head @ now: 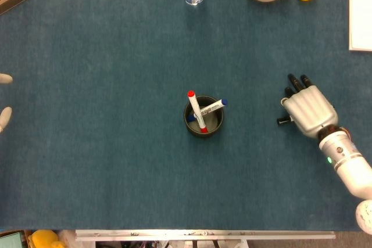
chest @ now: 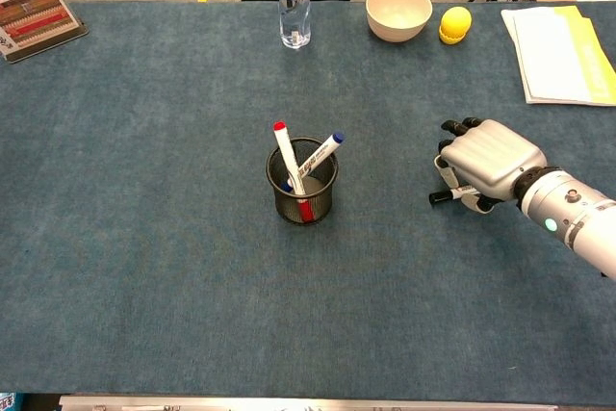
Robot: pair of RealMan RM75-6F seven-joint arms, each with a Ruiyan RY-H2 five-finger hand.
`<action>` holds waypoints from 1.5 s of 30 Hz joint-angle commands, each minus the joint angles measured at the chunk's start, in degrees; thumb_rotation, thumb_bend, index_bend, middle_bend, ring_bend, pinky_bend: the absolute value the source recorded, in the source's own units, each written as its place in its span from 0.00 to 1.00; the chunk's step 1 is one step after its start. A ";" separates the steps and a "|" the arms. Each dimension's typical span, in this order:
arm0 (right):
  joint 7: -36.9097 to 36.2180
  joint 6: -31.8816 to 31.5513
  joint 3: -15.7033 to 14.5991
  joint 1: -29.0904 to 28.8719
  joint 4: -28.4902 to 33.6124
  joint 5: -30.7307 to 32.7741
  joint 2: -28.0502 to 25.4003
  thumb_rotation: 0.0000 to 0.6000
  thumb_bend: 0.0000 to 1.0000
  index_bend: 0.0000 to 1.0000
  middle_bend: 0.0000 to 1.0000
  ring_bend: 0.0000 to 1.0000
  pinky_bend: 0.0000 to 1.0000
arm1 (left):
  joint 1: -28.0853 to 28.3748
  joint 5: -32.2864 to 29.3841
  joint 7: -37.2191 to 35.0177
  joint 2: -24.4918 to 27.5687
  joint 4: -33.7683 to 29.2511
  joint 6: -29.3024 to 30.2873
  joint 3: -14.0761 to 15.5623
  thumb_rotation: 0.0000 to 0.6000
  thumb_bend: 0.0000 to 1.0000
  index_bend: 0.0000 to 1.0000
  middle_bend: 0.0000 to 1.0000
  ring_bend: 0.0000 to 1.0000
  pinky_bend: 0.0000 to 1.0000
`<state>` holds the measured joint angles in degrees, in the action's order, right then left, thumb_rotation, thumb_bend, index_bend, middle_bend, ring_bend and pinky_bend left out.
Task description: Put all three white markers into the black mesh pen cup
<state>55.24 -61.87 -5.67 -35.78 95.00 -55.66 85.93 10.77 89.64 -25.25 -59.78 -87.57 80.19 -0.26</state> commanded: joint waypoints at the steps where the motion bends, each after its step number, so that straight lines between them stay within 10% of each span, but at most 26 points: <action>1: -1.13 -0.85 -0.05 0.42 1.09 -1.47 -1.04 1.00 0.35 0.59 0.32 0.07 0.14 | 0.00 0.07 0.00 0.07 -0.09 0.10 -0.03 1.00 0.34 0.31 0.06 0.00 0.00; 28: -38.97 1.20 10.19 1.08 20.09 -16.62 -17.22 1.00 0.35 0.61 0.35 0.10 0.16 | -0.33 0.62 1.33 1.52 -2.68 1.66 -0.39 1.00 0.34 0.31 0.06 0.00 0.00; 45: -52.61 8.53 14.86 -4.16 21.16 -19.89 -14.21 1.00 0.34 0.62 0.35 0.10 0.16 | -0.35 0.89 2.07 2.03 -3.37 1.67 -0.28 1.00 0.34 0.31 0.06 0.00 0.00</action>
<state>2.87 -53.64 8.93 -39.60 116.45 -75.52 71.35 10.41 90.53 -23.19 -57.75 -90.94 81.87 -0.55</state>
